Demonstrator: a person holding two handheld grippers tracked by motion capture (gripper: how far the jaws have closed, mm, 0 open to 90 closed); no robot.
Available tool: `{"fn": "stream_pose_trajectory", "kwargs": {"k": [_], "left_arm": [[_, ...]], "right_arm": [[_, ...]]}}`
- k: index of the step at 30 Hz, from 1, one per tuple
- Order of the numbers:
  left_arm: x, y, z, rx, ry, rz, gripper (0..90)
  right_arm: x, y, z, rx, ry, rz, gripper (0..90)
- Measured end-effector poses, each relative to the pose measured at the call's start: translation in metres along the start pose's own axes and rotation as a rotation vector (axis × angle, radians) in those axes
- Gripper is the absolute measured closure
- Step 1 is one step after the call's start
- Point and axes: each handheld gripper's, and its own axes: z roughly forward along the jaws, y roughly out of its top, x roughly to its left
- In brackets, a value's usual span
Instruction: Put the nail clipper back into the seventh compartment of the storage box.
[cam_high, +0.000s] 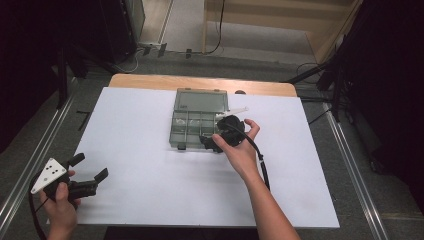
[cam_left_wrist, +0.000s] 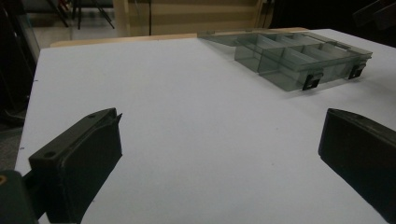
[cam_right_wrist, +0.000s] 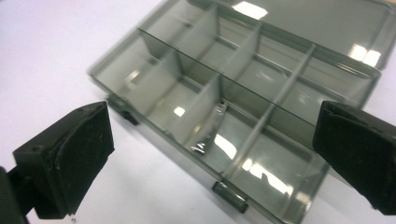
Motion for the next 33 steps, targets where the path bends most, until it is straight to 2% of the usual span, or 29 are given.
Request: {"fn": "stream_pose_trajectory", "kwargs": {"k": [5,12,33], "left_arm": [[0.000,0.000,0.000,0.002,0.001,0.002,0.0],[-0.001,0.000,0.000,0.003,0.003,0.004,0.0],[-0.002,0.000,0.000,0.009,0.004,0.009,0.0]], "right_arm": [[-0.005,-0.012,-0.011,-0.074,0.020,0.006,0.0],[-0.012,-0.028,-0.031,-0.148,0.005,0.018,0.0],[-0.031,-0.067,-0.063,-0.226,-0.036,0.057,0.0]]}}
